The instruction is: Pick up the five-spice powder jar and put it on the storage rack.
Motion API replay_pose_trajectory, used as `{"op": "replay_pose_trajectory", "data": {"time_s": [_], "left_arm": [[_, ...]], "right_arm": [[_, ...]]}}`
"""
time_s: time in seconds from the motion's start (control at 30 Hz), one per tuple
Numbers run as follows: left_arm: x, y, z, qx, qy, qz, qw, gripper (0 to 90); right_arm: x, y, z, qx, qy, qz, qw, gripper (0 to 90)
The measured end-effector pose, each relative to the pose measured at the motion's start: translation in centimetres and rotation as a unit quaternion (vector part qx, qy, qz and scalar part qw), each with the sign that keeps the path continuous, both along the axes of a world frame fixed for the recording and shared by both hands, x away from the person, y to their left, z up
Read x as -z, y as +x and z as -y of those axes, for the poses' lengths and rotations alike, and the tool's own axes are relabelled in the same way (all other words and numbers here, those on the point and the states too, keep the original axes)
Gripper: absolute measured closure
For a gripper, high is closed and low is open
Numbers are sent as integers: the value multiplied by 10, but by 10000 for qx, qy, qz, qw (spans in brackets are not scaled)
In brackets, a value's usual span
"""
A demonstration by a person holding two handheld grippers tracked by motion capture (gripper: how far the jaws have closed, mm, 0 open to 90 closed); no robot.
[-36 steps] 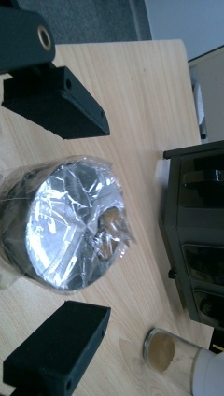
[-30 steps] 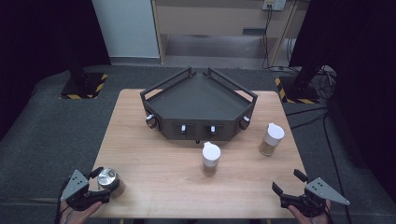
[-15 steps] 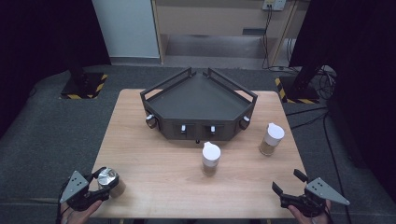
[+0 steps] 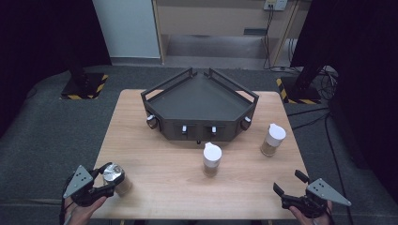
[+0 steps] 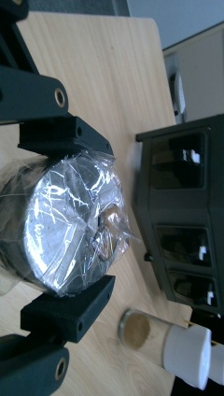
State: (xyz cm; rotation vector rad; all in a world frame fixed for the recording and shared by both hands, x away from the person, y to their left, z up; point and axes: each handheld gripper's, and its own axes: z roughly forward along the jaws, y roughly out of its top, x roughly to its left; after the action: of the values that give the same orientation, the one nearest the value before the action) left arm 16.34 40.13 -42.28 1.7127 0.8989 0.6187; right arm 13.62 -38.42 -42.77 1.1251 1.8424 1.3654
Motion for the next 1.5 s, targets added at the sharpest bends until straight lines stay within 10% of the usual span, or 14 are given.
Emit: {"op": "replay_pose_trajectory", "data": {"time_s": [1.5], "left_arm": [[-136, 164, 100, 603, -53, 104, 9981, 338]], "right_arm": [[1, 2, 3, -103, 74, -56, 9999, 45]]}}
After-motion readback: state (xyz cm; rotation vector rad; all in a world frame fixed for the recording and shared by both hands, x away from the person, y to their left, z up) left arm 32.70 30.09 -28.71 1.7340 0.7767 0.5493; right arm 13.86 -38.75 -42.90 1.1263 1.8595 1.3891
